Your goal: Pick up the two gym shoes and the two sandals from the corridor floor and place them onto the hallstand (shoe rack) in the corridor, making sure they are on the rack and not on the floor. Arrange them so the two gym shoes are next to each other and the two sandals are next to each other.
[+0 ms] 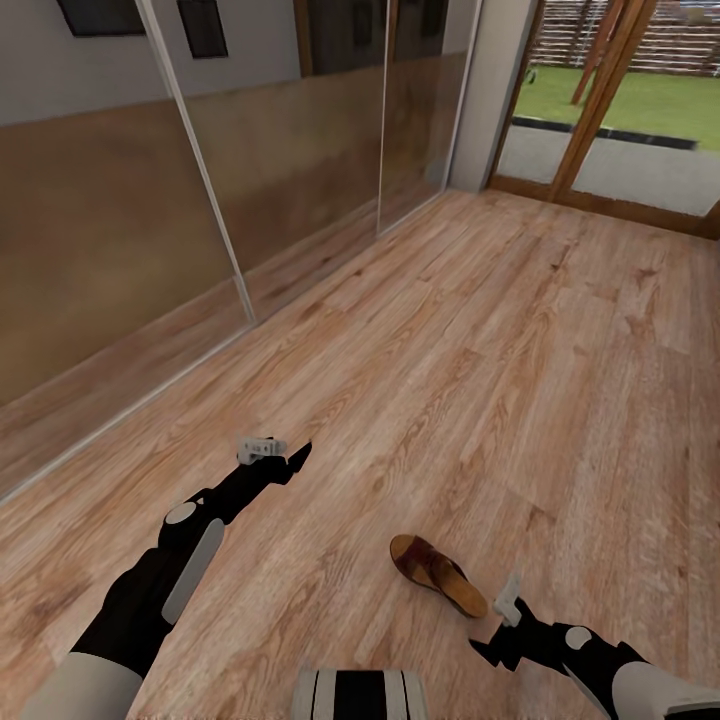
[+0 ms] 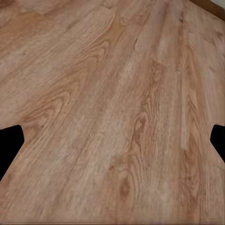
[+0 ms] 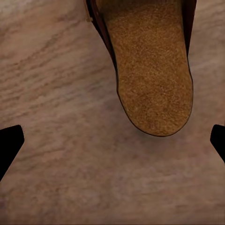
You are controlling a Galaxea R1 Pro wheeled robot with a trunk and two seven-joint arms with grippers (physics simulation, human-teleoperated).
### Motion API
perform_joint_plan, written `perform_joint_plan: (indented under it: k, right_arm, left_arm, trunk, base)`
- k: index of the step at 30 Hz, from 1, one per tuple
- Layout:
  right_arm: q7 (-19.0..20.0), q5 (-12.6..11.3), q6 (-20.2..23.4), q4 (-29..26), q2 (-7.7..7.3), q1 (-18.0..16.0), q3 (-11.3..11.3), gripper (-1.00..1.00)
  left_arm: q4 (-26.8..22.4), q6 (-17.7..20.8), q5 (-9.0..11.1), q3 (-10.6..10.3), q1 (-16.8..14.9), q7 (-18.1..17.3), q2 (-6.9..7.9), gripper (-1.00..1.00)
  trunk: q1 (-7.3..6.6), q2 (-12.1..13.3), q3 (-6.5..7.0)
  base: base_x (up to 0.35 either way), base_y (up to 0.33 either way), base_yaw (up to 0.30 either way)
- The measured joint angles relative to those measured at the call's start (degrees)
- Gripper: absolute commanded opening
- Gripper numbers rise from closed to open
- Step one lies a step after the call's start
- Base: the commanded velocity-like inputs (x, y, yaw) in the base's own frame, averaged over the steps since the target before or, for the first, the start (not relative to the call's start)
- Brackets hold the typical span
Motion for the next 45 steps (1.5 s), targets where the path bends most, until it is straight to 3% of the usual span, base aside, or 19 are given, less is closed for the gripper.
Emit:
perform_joint_plan:
  k: [9,18,45]
  right_arm:
    - [0.0,-0.2,0.0,0.0,0.08,0.0,0.0,1.0]
    - [0.0,-0.2,0.0,0.0,0.08,0.0,0.0,1.0]
    - [-0.1,-0.2,0.0,0.0,0.1,0.0,0.2,1.0]
  left_arm:
    - [0.0,0.0,0.0,0.0,0.0,0.0,0.0,1.0]
    - [0.0,0.0,0.0,0.0,0.0,0.0,0.0,1.0]
    - [0.0,-0.1,0.0,0.0,0.0,0.0,0.0,1.0]
  trunk:
    - [-0.01,0.0,-0.66]
    - [-0.01,0.0,-0.73]
    - [0.0,0.0,-0.95]
  base:
    - [0.023,-0.011,-0.005]
    - [0.175,-0.156,-0.001]
    - [0.007,-0.006,0.0]
